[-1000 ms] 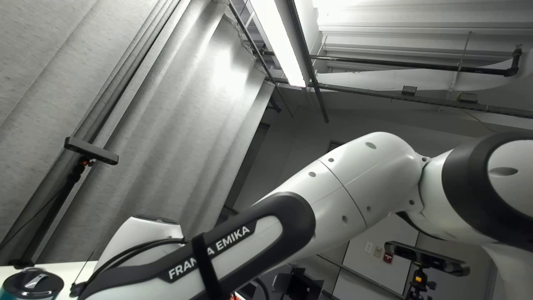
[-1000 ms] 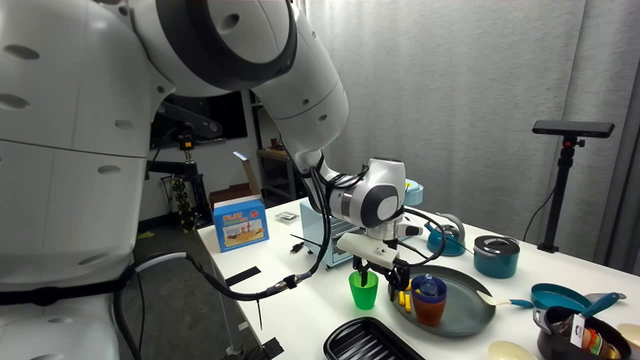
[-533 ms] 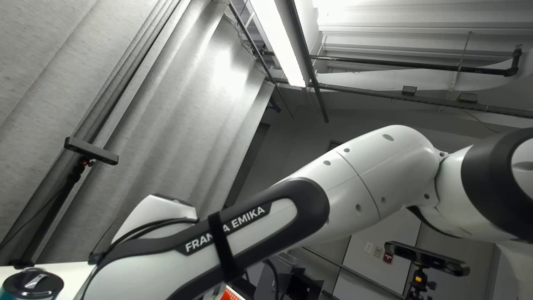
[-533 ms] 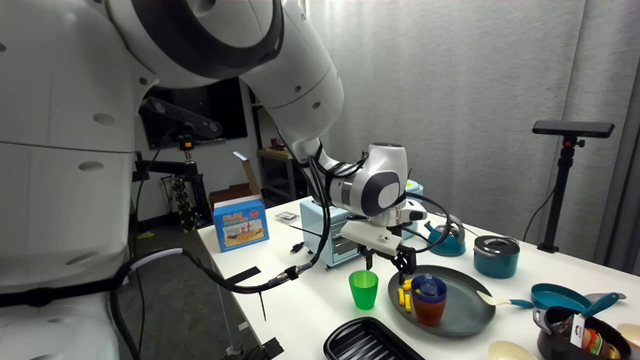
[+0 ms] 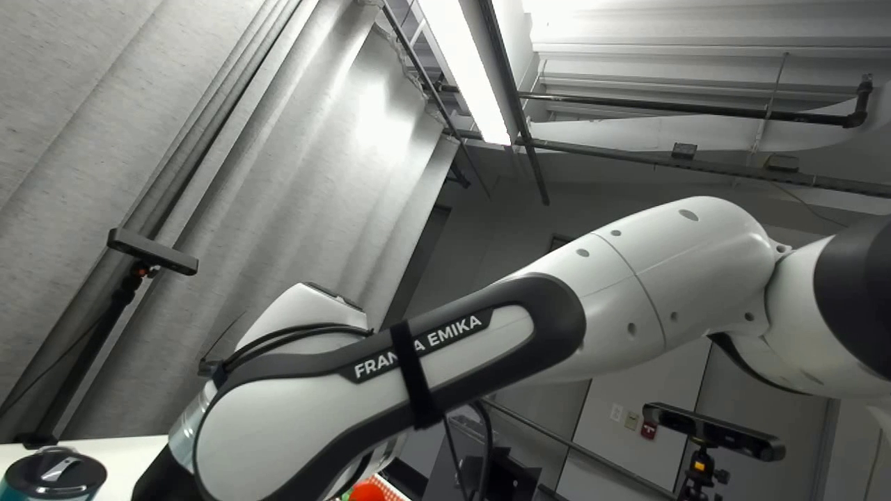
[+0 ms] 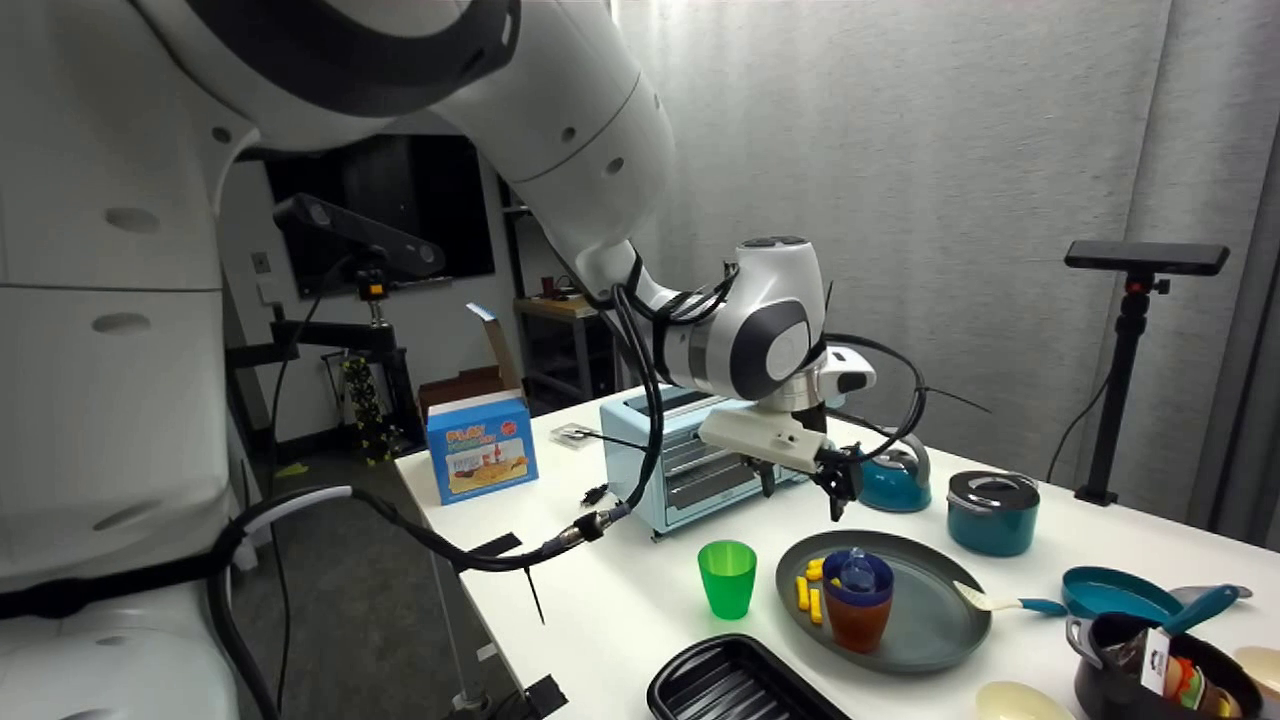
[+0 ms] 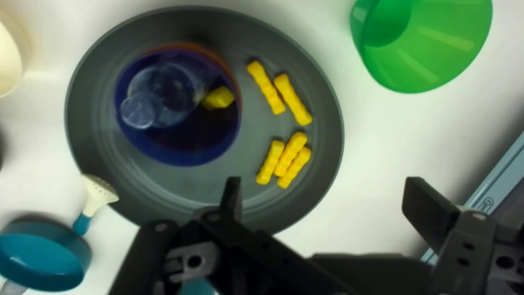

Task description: Empty the contents in the green cup.

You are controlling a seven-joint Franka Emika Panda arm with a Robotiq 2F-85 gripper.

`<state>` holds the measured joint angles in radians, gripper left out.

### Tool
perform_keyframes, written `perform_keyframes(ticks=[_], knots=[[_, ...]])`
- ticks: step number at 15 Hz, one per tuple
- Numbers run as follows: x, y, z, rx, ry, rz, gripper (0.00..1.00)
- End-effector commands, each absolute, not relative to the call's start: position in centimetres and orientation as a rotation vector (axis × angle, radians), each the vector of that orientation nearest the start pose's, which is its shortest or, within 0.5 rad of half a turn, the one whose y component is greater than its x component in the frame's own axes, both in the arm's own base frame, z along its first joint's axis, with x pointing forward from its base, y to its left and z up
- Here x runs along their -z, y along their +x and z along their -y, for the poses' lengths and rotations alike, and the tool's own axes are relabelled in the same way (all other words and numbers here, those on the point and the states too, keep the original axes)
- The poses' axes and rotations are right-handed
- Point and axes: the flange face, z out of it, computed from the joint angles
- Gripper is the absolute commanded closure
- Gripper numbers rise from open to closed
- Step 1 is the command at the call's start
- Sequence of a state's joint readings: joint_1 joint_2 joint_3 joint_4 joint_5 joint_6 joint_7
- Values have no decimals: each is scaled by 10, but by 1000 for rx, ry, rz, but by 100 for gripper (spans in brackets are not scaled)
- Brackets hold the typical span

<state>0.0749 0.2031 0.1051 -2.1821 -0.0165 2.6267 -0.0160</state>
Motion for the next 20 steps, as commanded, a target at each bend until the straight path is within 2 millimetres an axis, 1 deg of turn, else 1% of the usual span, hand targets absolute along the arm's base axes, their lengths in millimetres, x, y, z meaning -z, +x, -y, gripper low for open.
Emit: perform_keyframes(ticks=[1,4,8,9,10,13,20], knots=[[-343,566,-89,535,-3092,253,0],[-353,570,-81,633,-3093,205,0],[-357,570,-80,700,-3096,172,0],[-357,570,-81,702,-3098,172,0],[-351,579,-77,654,-3100,193,0],[-350,578,-80,654,-3100,189,0],[-351,578,-80,655,-3100,189,0]])
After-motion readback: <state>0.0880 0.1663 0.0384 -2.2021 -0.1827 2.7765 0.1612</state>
